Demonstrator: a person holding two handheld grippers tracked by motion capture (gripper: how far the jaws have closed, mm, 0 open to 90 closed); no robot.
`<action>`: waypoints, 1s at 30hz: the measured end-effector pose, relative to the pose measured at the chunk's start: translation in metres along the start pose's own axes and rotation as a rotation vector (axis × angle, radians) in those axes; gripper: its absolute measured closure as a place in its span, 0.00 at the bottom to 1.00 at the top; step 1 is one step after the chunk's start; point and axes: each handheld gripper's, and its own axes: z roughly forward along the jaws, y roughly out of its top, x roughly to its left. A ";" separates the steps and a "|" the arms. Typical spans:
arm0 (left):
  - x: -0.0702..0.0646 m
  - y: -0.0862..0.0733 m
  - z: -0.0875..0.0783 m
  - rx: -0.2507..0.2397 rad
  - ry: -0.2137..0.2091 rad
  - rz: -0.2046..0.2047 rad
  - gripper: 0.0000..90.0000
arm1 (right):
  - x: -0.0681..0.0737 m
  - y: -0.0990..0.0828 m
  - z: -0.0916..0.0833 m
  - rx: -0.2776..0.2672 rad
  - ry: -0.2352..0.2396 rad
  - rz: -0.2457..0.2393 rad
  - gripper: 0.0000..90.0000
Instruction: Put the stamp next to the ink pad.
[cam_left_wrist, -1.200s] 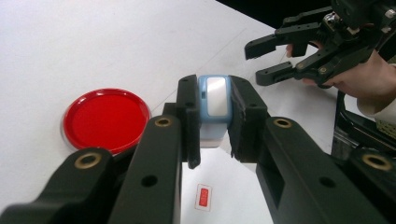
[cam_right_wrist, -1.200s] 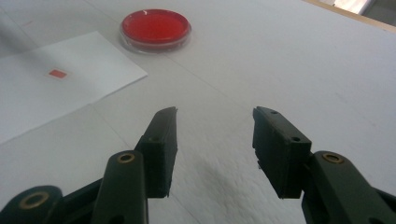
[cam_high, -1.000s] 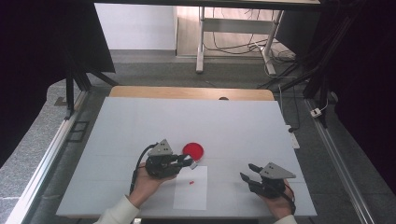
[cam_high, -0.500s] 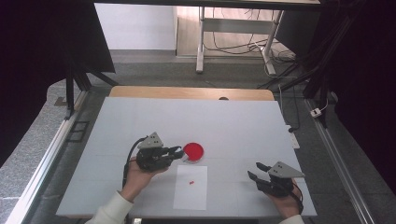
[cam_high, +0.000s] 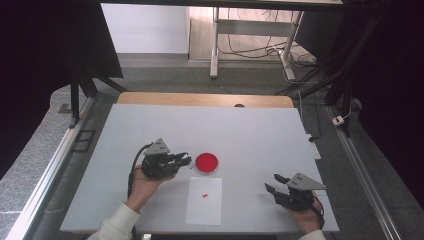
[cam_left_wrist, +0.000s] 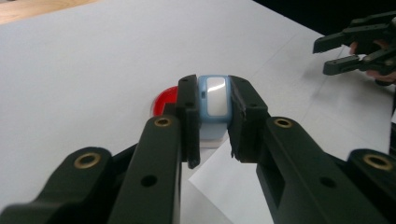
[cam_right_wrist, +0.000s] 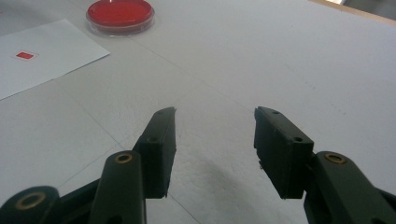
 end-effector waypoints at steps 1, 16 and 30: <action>0.001 0.000 0.000 0.005 0.006 0.002 0.84 | 0.000 0.000 0.001 0.000 0.003 0.001 0.53; 0.019 -0.004 0.030 0.099 0.133 0.027 0.83 | -0.001 -0.002 0.005 0.009 0.004 0.000 0.53; 0.029 -0.010 0.048 0.160 0.154 0.023 0.83 | 0.000 -0.002 0.005 0.011 0.006 -0.008 0.51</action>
